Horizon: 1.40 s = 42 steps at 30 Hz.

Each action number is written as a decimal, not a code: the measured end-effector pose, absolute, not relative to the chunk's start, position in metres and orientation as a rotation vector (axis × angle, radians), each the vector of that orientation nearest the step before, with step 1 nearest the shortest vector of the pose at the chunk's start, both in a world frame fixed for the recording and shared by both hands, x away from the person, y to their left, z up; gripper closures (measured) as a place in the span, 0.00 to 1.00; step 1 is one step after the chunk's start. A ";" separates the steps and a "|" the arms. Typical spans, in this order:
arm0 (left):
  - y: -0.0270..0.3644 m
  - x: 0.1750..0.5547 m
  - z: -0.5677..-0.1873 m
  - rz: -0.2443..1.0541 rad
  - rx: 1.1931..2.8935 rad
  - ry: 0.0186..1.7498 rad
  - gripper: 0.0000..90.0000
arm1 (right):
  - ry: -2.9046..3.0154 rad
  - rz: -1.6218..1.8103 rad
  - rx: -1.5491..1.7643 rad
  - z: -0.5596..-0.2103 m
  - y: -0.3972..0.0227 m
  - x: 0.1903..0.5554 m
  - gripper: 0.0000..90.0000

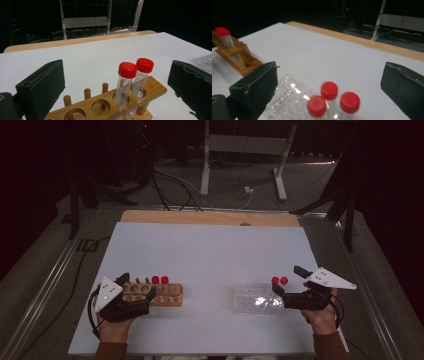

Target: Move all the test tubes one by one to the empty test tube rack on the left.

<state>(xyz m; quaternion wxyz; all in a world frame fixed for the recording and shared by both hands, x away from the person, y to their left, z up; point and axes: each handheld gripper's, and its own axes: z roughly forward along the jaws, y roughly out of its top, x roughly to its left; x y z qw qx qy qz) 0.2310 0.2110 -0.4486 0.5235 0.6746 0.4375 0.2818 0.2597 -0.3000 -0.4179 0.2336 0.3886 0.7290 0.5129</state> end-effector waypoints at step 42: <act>0.210 0.231 -0.452 0.653 1.603 1.052 0.01 | 2.096 1.300 1.078 -0.465 -0.323 0.265 0.76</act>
